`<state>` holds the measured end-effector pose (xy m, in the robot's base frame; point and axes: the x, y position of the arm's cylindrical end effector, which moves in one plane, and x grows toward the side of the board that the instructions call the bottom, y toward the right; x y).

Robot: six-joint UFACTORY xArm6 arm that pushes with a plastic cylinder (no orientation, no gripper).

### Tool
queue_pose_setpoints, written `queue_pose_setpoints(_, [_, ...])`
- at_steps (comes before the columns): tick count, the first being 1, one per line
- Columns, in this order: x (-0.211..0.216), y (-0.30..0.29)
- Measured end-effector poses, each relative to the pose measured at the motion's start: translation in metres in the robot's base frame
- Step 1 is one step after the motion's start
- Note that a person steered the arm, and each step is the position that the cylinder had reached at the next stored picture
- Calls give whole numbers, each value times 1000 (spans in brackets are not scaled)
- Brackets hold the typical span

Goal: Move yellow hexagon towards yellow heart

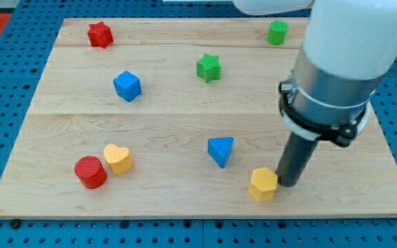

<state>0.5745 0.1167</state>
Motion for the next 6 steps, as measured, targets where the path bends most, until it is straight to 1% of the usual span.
queue_pose_setpoints(1, [10, -37])
queue_pose_setpoints(2, [23, -35])
queue_pose_setpoints(4, [6, -120])
queue_pose_setpoints(5, [7, -138])
queue_pose_setpoints(6, [15, -136])
